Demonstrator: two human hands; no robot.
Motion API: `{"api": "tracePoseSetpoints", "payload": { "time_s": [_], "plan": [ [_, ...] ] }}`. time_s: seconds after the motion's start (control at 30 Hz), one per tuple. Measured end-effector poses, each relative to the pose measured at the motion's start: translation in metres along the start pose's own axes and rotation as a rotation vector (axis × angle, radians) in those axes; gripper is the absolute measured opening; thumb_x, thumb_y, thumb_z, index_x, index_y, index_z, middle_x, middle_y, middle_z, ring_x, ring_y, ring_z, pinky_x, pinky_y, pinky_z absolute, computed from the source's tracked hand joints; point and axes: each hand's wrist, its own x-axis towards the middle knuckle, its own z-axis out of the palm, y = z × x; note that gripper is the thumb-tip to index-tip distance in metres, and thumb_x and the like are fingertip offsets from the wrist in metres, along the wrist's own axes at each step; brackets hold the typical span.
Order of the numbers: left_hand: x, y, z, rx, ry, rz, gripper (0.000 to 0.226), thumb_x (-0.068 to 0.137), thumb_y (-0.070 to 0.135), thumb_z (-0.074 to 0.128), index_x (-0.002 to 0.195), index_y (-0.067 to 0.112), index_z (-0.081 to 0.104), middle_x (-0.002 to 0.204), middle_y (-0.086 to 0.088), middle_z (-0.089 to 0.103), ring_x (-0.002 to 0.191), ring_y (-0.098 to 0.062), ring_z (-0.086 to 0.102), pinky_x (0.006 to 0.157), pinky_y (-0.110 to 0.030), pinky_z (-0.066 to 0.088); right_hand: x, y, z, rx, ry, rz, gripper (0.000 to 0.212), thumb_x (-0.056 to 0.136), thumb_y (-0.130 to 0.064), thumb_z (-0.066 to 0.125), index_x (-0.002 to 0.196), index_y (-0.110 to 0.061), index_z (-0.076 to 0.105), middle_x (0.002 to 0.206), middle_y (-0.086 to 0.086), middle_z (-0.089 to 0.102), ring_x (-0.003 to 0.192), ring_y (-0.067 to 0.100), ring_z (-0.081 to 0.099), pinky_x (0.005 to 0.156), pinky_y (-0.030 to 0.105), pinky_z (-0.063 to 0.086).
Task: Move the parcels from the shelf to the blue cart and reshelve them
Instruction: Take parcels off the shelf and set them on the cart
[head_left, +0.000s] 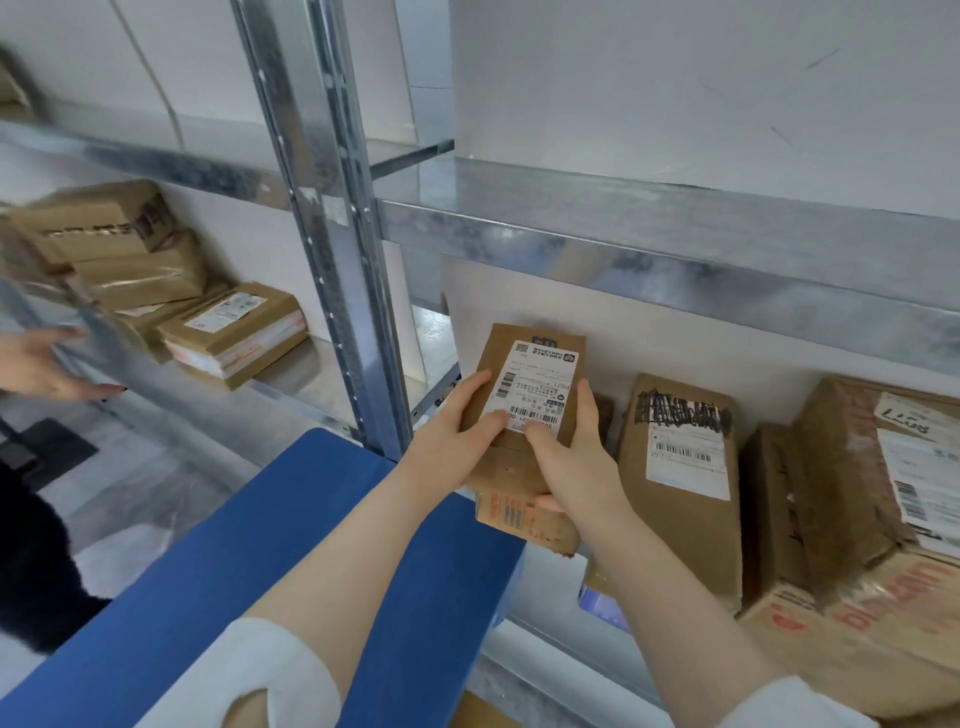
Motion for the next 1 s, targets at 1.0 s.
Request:
{"api": "tracePoseSetpoints", "payload": {
  "time_s": [1.0],
  "plan": [
    [-0.392, -0.134, -0.125, -0.251, 1.093, -0.489, 0.045, 0.091, 0.049, 0.051, 0.125, 0.068, 0.03, 0.114, 0.032, 0.055, 0.103, 0.001, 0.054, 0.082, -0.029, 0.053, -0.279, 0.024, 0.232, -0.233, -1.169, -0.263, 0.074, 0.091, -0.038, 0.053, 0.136, -0.066, 0.002, 0.121, -0.027, 0.048, 0.109, 0.01, 0.051, 0.087, 0.04, 0.055]
  ]
}}
